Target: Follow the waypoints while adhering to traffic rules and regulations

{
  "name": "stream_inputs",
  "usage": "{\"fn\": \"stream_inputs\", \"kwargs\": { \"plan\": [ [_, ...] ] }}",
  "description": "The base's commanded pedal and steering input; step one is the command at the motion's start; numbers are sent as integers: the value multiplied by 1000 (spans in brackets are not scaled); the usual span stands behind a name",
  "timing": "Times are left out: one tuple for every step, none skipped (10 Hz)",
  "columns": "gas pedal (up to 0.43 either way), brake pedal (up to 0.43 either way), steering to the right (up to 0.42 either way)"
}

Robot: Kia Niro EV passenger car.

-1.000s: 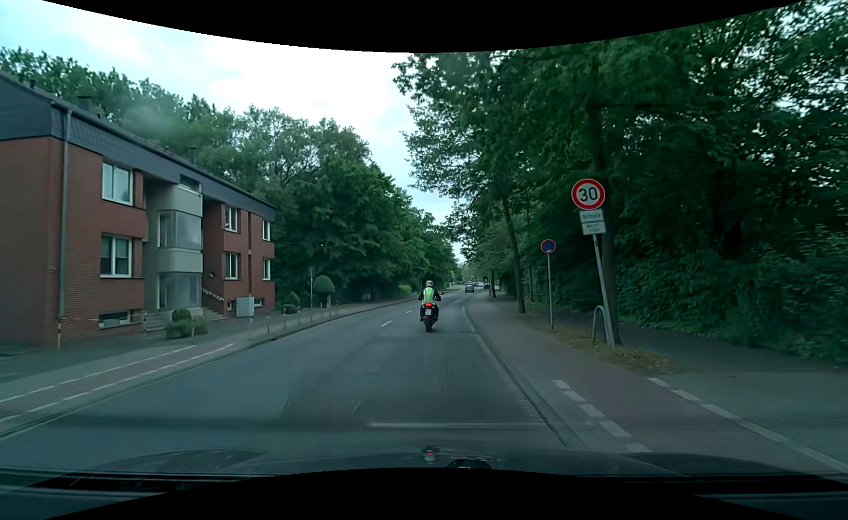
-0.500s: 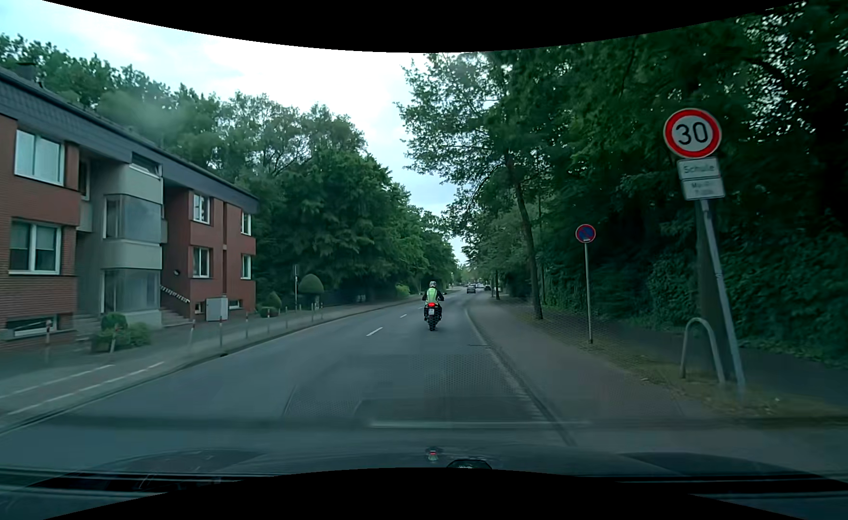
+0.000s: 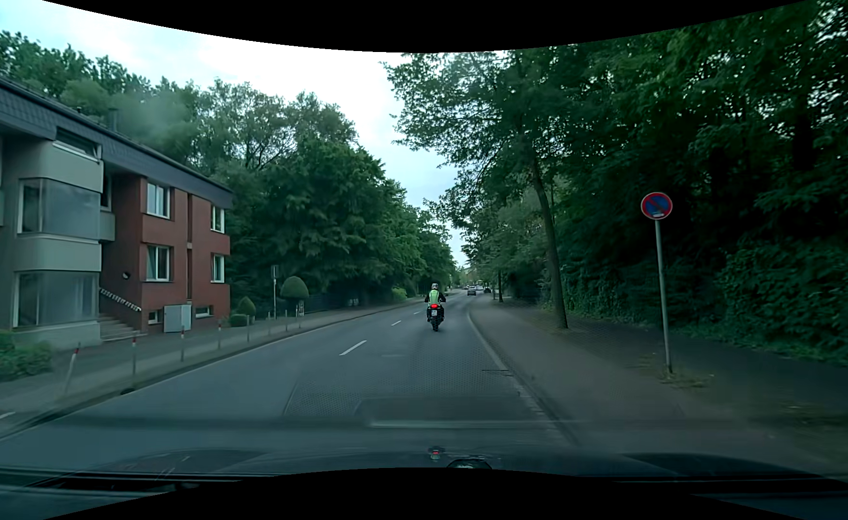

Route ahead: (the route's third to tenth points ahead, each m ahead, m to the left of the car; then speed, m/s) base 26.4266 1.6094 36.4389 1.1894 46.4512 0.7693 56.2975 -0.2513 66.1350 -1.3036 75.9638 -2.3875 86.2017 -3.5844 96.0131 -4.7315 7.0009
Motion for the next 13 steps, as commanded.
{"fn": "stream_inputs", "kwargs": {
  "plan": [
    [138, 0, 2],
    [138, 0, 2],
    [150, 0, 2],
    [150, 0, 3],
    [150, 0, 3],
    [150, 0, 3],
    [150, 0, 3],
    [150, 0, 3],
    [138, 0, 3],
    [138, 0, 4],
    [138, 0, 5],
    [138, 0, 9],
    [138, 0, 10]
  ]
}}
